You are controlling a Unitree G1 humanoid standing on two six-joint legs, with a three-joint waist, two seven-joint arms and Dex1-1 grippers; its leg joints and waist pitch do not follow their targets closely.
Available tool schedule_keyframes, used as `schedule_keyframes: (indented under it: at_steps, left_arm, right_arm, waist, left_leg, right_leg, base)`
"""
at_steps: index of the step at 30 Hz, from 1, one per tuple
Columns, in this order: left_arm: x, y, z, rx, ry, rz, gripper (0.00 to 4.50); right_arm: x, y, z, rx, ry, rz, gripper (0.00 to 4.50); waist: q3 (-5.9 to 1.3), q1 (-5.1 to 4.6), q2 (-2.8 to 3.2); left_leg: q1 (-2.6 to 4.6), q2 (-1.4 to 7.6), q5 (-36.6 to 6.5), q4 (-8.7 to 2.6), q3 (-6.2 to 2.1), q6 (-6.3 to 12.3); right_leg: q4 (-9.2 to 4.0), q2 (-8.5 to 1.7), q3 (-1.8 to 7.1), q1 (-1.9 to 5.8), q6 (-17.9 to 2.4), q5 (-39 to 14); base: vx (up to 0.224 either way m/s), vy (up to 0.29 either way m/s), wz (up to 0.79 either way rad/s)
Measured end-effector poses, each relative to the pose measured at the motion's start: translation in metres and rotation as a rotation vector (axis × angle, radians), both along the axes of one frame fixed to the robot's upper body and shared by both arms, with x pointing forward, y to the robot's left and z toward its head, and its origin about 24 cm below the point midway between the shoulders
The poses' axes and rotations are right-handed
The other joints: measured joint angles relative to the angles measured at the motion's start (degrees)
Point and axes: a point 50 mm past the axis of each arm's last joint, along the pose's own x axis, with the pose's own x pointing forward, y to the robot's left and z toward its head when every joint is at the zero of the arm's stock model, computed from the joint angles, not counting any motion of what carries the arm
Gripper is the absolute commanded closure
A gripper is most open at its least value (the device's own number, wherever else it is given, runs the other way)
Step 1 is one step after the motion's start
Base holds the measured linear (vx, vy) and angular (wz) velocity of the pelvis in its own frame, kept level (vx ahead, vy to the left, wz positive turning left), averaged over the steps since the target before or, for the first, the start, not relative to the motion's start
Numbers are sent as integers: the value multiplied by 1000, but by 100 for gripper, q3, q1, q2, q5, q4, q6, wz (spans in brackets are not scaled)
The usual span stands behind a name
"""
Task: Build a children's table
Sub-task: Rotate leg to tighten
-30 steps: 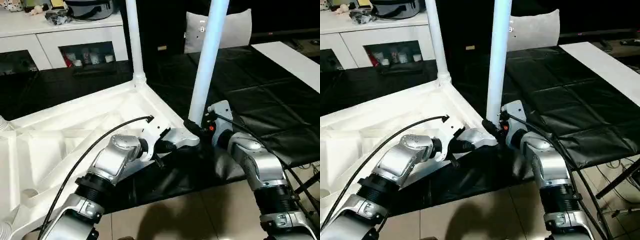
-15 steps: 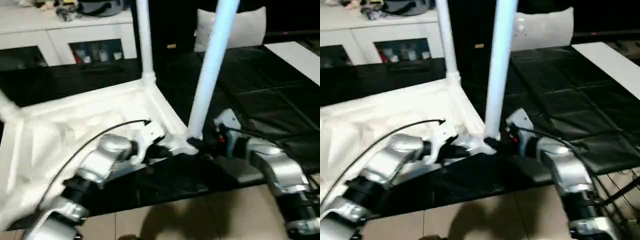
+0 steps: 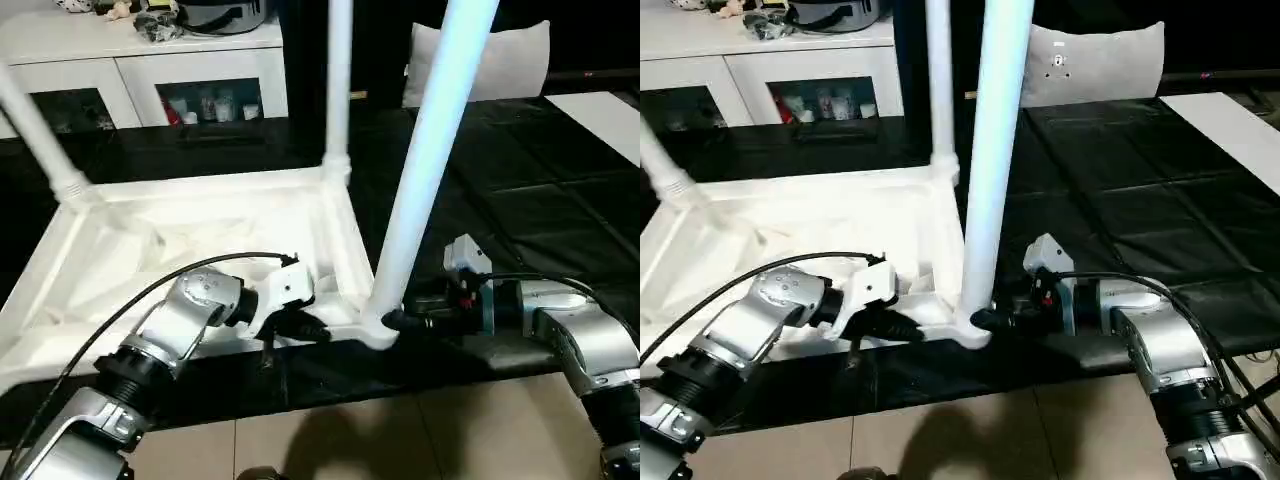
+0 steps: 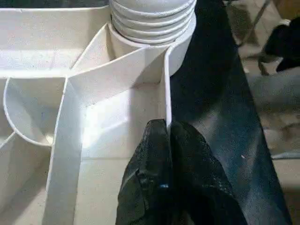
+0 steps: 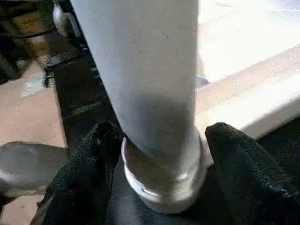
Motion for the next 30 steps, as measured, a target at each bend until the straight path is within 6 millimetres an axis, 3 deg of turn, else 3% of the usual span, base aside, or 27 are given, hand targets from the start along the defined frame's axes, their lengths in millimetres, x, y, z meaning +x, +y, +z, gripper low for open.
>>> schedule_keyframes:
  at_steps: [9,18,23,26,29,30]
  left_arm:
    - [-1,-1,0,0,4,-23,450]
    - [-1,-2,-1,-5,14,-19,450]
    - [1,-5,-1,-36,67,88,450]
    - [5,-8,-3,-48,79,181,450]
    - [13,-17,-7,-64,91,381,450]
    - [14,-22,-7,-72,101,427,450]
  right_arm:
    - [-1,2,-1,4,-13,25,242]
    - [-2,1,-1,4,-11,21,254]
    - [-6,8,-6,40,5,-86,254]
    - [-1,12,-9,34,-9,-184,254]
    - [20,28,-15,44,-23,-415,256]
    - [25,31,-16,38,-25,-479,256]
  waist:
    - [-1,45,-2]
    - [-2,57,-1]
    - [-12,30,12]
    - [-13,-31,14]
    - [-13,-284,20]
    - [-10,-396,26]
  left_leg:
    - [1,1,0,4,0,0]
    - [1,1,0,7,0,0]
    - [8,2,0,13,0,1]
    - [27,2,0,18,0,1]
    - [51,1,0,43,-4,0]
    - [57,4,-1,55,-24,1]
  right_leg:
    - [3,0,1,1,0,0]
    - [4,0,0,3,0,0]
    - [8,0,1,6,-2,1]
    - [2,0,1,23,3,-2]
    - [-15,-9,-20,42,5,-3]
    - [-45,-25,-72,64,8,-5]
  base:
    - [0,0,0]
    - [0,0,0]
    - [0,0,0]
    - [0,0,0]
    - [0,0,0]
    - [0,0,0]
